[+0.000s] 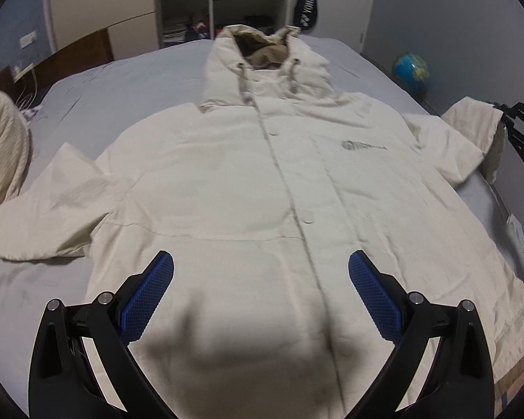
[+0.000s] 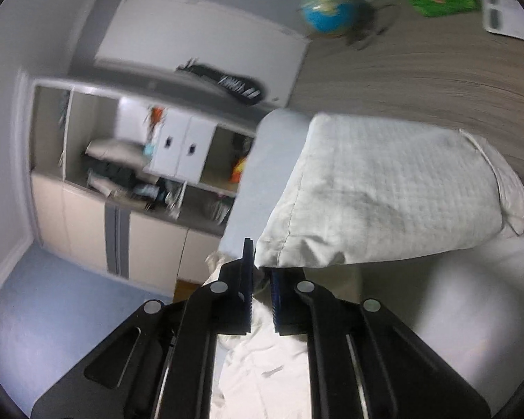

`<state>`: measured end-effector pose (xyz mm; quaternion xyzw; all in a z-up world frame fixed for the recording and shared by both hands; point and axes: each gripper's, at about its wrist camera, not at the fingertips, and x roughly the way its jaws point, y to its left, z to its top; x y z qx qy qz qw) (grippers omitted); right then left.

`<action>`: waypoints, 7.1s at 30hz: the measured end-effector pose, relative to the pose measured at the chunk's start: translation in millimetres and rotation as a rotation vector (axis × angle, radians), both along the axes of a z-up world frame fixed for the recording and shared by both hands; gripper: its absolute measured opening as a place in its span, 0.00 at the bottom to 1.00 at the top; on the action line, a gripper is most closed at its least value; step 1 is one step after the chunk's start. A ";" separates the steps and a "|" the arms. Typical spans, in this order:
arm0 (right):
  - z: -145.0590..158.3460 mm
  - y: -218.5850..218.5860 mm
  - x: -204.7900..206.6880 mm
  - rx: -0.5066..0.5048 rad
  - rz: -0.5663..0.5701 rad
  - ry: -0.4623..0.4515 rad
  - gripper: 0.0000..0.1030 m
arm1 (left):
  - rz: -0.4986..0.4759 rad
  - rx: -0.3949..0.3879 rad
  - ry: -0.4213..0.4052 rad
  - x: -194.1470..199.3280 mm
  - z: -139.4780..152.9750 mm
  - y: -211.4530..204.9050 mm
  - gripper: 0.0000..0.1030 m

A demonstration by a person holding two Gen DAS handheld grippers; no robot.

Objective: Fold large clothes

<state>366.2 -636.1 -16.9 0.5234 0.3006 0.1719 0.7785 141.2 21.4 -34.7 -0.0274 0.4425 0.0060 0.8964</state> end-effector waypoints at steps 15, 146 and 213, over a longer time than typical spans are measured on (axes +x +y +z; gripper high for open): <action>40.5 214.1 -34.7 -0.285 0.435 -0.076 0.07 | 0.130 -0.115 -0.023 -22.6 -13.6 49.3 0.94; -83.9 242.4 -97.6 -0.983 0.290 0.106 0.76 | 0.266 -0.032 0.152 52.7 -46.4 106.9 0.85; -42.0 259.3 -157.7 -0.907 0.406 -0.027 0.76 | 0.487 -0.143 -0.420 -43.0 100.4 319.5 0.03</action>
